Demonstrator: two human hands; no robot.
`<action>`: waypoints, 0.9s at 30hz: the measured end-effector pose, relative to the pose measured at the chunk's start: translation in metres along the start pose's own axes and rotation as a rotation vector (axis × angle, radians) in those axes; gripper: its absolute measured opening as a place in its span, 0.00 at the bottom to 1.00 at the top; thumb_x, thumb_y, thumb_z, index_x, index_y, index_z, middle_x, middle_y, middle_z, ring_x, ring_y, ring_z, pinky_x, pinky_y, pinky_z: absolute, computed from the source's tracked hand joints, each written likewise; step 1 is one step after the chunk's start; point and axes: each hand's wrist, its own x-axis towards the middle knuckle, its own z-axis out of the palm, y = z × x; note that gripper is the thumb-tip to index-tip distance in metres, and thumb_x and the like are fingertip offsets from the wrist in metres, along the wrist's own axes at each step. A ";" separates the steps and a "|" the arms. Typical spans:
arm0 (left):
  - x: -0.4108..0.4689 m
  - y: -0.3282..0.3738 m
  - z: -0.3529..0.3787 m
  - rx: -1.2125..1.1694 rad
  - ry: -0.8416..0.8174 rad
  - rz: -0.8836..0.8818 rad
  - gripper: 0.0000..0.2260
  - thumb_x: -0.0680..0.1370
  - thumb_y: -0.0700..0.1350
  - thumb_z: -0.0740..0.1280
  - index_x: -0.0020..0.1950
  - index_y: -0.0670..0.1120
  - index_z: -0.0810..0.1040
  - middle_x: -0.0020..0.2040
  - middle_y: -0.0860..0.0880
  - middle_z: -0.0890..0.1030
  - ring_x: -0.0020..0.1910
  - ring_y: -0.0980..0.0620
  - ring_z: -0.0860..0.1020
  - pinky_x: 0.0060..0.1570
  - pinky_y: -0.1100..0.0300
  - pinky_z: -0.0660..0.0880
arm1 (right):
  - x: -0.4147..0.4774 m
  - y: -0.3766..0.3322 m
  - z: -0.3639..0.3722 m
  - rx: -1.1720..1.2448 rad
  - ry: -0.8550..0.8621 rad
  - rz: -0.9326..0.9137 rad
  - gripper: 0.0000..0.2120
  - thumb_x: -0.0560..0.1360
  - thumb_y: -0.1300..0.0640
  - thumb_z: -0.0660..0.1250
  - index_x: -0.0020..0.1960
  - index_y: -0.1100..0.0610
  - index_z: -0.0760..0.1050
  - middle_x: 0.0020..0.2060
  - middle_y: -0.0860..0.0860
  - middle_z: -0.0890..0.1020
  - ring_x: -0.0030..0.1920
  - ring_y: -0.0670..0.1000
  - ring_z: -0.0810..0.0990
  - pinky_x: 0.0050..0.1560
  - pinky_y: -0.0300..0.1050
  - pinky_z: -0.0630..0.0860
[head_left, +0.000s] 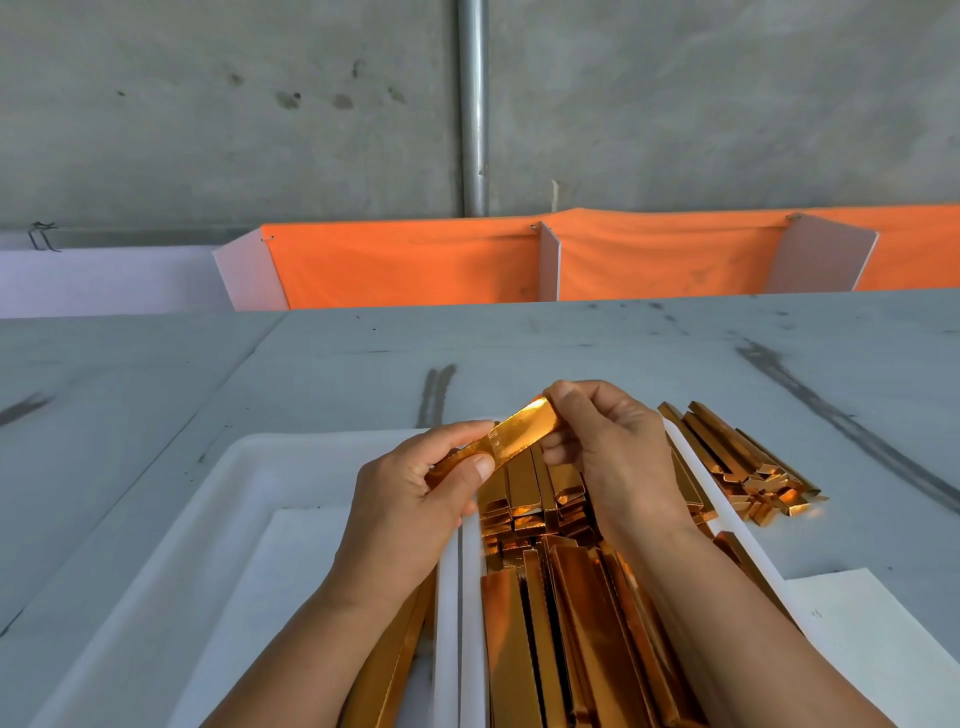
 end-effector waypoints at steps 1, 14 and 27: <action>0.000 0.000 0.000 0.001 -0.002 0.004 0.14 0.76 0.48 0.69 0.51 0.71 0.76 0.42 0.60 0.81 0.41 0.57 0.82 0.37 0.69 0.77 | 0.000 0.000 0.000 0.005 -0.003 0.002 0.10 0.79 0.53 0.67 0.45 0.58 0.82 0.32 0.53 0.82 0.31 0.47 0.79 0.37 0.38 0.78; 0.001 0.008 -0.003 -0.150 0.040 -0.101 0.22 0.72 0.49 0.73 0.63 0.65 0.73 0.45 0.56 0.82 0.37 0.54 0.83 0.33 0.67 0.77 | 0.002 0.004 -0.003 -0.104 0.019 0.010 0.09 0.79 0.52 0.68 0.45 0.56 0.82 0.29 0.51 0.82 0.29 0.45 0.78 0.37 0.39 0.78; 0.006 0.004 -0.005 -0.472 -0.067 -0.082 0.19 0.66 0.54 0.76 0.56 0.59 0.82 0.49 0.54 0.84 0.53 0.55 0.81 0.53 0.58 0.76 | -0.001 0.007 0.002 -0.217 -0.226 0.098 0.09 0.80 0.52 0.66 0.43 0.52 0.81 0.26 0.52 0.79 0.22 0.46 0.71 0.26 0.38 0.70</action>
